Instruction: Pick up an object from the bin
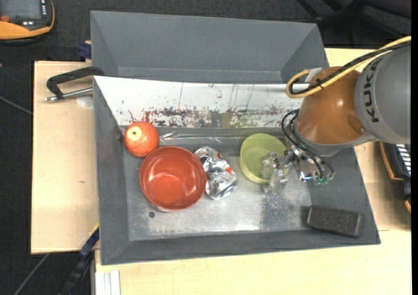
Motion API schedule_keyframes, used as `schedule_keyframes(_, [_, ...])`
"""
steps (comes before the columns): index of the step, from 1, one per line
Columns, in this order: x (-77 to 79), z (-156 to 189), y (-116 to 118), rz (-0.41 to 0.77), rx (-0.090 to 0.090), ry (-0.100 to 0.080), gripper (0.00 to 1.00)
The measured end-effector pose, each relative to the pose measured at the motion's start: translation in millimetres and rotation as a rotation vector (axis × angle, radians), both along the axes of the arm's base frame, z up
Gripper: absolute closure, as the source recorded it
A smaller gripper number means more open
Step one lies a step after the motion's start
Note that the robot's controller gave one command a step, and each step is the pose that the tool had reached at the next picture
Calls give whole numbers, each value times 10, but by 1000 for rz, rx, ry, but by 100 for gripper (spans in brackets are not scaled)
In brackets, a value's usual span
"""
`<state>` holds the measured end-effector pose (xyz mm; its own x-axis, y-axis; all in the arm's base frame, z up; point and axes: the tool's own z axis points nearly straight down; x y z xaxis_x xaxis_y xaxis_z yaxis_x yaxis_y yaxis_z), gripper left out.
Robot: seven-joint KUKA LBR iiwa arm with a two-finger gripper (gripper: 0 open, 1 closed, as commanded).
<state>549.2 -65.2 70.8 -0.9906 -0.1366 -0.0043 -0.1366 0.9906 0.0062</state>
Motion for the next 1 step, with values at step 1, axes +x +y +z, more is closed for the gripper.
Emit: schedule_keyframes(1, [255, 46, 476, 473, -1, -11, 100])
